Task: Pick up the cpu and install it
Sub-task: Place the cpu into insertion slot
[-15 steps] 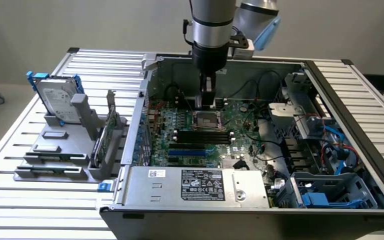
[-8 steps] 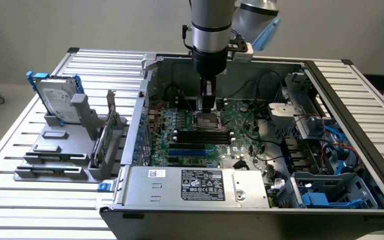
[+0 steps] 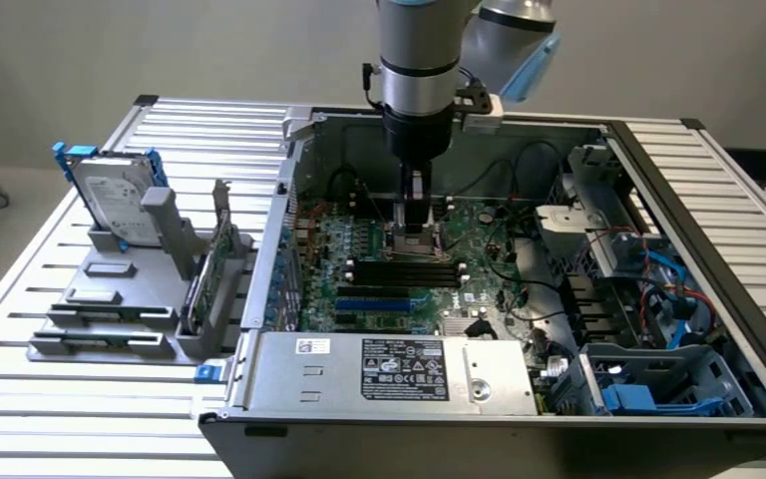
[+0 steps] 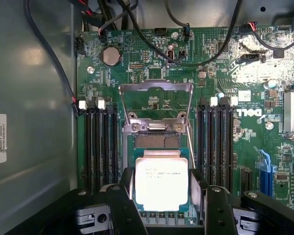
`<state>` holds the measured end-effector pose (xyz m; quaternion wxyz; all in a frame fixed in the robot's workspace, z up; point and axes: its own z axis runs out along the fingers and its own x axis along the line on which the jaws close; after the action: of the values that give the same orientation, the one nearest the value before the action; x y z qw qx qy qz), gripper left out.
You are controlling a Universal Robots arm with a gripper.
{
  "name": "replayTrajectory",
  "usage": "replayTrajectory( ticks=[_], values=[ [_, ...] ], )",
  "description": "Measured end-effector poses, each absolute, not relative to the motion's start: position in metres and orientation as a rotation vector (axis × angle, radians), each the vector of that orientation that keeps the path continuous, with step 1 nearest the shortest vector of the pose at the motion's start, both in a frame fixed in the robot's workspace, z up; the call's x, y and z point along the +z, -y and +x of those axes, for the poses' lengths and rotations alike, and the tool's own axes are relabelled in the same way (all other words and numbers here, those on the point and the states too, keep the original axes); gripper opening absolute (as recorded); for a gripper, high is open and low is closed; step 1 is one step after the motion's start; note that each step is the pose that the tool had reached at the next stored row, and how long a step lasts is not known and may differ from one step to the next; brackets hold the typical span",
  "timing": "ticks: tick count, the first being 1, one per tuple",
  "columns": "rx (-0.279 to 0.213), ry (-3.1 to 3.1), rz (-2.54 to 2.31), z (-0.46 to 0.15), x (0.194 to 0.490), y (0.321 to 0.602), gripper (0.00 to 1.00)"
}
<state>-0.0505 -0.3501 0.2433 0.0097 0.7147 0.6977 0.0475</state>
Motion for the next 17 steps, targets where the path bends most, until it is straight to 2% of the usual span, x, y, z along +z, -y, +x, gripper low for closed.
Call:
replayTrajectory(
  ticks=[17],
  values=[
    [0.160,-2.173,2.226,-0.051,0.221,0.352,0.55]
  ],
)
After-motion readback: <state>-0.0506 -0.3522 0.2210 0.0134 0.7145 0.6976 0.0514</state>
